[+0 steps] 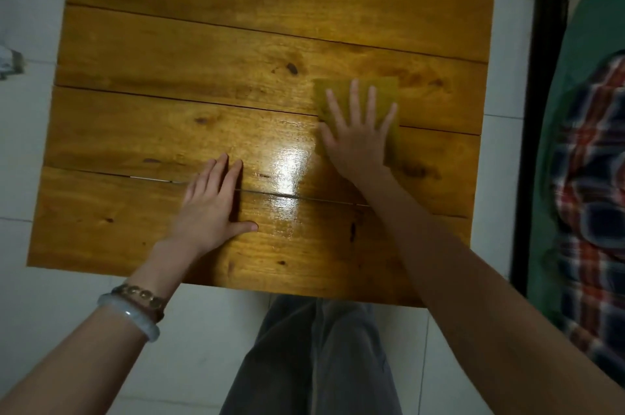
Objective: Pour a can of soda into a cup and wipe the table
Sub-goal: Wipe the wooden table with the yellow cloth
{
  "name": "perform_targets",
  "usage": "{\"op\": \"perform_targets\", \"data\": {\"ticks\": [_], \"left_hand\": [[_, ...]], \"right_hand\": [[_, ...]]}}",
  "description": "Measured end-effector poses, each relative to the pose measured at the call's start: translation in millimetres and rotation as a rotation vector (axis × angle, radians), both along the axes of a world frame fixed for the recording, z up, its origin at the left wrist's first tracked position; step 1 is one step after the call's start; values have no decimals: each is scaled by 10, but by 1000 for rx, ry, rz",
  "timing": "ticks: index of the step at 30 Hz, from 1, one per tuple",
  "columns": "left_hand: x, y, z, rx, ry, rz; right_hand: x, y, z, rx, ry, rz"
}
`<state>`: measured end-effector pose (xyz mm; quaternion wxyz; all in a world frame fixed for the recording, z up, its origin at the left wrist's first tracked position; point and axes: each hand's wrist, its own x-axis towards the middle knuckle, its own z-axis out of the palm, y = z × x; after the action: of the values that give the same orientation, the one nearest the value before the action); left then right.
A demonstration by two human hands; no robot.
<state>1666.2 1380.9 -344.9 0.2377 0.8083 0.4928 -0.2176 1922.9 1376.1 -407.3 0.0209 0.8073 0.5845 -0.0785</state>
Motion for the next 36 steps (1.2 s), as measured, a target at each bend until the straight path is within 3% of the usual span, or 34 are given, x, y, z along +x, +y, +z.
{"op": "perform_targets", "data": {"ticks": [5, 9, 14, 18, 22, 26, 29, 36], "left_hand": [[11, 1, 0, -7, -5, 24], [-4, -4, -11, 0, -37, 49], [-44, 3, -57, -22, -42, 28], [-45, -7, -62, -29, -58, 24], [-28, -1, -44, -48, -45, 40], [-13, 3, -16, -52, -44, 50], [1, -1, 14, -53, -50, 54], [239, -89, 71, 43, -193, 170]], "right_hand": [[-652, -347, 11, 23, 70, 438], [-293, -1045, 39, -30, 80, 577], [581, -803, 73, -82, -41, 363], [580, 10, 70, -46, 14, 102], [39, 527, 21, -11, 16, 191], [-311, 230, 15, -15, 34, 515], [-190, -217, 30, 16, 93, 614], [6, -815, 131, -78, 141, 199]]}}
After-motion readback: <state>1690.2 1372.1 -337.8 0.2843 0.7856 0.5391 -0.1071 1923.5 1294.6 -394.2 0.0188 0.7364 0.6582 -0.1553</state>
